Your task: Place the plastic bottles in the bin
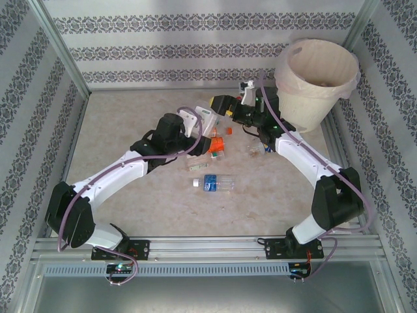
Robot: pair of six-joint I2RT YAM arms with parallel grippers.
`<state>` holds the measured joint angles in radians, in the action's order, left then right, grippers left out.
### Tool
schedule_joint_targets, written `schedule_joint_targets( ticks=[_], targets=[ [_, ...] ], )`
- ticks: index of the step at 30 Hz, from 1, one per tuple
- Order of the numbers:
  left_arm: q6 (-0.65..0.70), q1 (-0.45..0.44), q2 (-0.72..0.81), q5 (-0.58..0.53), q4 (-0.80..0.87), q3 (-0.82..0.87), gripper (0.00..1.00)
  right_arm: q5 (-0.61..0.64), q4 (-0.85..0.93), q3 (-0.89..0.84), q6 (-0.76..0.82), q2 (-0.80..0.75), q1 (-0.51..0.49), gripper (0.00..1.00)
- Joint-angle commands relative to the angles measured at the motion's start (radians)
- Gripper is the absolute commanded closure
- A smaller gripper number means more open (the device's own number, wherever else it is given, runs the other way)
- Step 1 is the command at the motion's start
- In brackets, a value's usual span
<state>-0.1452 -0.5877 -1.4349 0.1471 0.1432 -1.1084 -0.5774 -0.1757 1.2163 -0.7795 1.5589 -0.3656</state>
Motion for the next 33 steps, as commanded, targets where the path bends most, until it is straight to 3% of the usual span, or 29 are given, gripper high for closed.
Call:
schedule_joint_targets(
  ticks=[1,5,9,16,25,28,33],
  targets=[
    [0.027,-0.012,0.023,0.007,-0.041,-0.043,0.36,-0.043,-0.019,0.035,0.019,0.014,-0.016,0.02],
    [0.019,-0.012,0.028,0.021,-0.066,-0.043,0.36,0.019,0.005,0.018,0.01,0.019,-0.027,0.02],
    [0.016,-0.014,0.021,0.024,-0.071,-0.053,0.36,-0.006,0.019,0.035,0.004,0.044,-0.043,0.04],
    [0.022,-0.018,0.007,0.02,-0.063,-0.072,0.36,0.014,0.013,0.064,-0.009,0.089,-0.075,0.35],
    [0.02,-0.018,-0.028,0.026,-0.041,-0.095,0.34,0.038,0.011,0.062,0.016,0.072,-0.059,0.51],
    [0.011,-0.018,-0.044,0.029,-0.018,-0.119,0.26,0.061,0.007,0.048,0.019,0.061,-0.05,0.54],
    [-0.004,-0.017,-0.055,0.046,-0.011,-0.132,0.02,0.096,-0.005,0.043,0.013,0.053,-0.03,0.58]
  ],
)
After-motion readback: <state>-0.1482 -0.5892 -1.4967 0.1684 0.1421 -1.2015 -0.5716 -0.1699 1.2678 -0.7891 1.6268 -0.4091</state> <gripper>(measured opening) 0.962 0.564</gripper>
